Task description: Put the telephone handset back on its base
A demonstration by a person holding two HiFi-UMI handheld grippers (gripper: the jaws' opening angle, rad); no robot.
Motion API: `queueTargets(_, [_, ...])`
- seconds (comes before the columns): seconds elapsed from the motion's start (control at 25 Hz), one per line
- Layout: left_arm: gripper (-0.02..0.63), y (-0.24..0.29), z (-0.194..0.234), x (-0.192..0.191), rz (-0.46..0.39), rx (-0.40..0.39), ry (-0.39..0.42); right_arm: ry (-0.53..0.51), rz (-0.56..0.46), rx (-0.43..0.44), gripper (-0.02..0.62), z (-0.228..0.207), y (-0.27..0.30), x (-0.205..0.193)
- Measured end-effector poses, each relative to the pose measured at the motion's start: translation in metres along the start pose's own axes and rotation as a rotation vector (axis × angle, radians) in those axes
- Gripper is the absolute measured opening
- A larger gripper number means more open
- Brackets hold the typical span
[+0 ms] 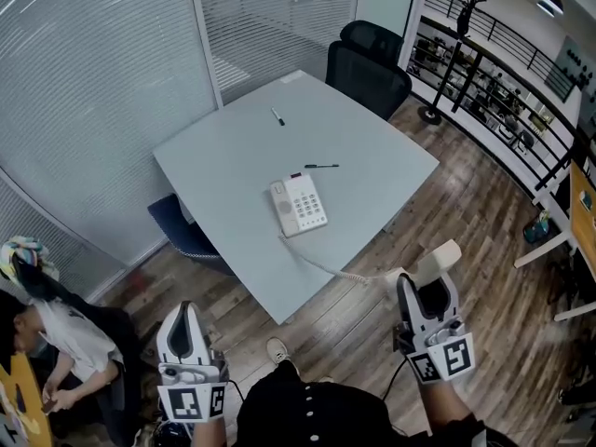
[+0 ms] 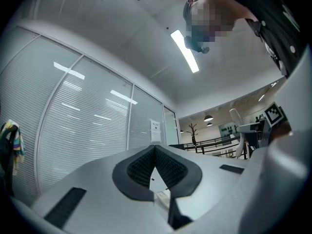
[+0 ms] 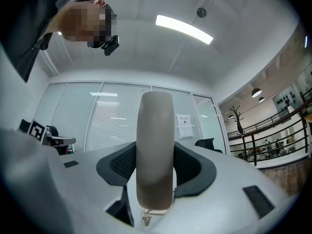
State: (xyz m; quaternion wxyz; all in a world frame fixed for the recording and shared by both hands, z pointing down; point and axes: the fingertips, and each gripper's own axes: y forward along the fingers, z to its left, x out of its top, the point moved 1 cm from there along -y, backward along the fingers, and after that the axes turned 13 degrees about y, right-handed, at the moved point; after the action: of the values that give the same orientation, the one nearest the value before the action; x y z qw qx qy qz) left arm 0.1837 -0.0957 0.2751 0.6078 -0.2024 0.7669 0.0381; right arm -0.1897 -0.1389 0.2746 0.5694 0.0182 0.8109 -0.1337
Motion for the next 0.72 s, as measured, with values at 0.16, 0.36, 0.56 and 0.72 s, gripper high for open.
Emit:
queueTargets(0.16, [0.014, 0.027, 0.015, -0.005, -0.015, -0.017, -0.002, -0.009, -0.006, -0.012, 0.235, 0.001, 0.026, -0.003])
queueTargets(0.36, [0.014, 0.057, 0.033, -0.015, -0.032, -0.04, -0.007, -0.022, -0.012, -0.03, 0.235, 0.004, 0.056, -0.007])
queueTargets(0.56, [0.014, 0.078, 0.055, -0.018, -0.058, -0.062, -0.015, -0.037, -0.022, -0.044, 0.234, 0.016, 0.082, -0.009])
queueTargets(0.72, [0.014, 0.088, 0.071, -0.025, -0.064, -0.074, -0.027, -0.043, -0.018, -0.062, 0.234, 0.023, 0.098, -0.015])
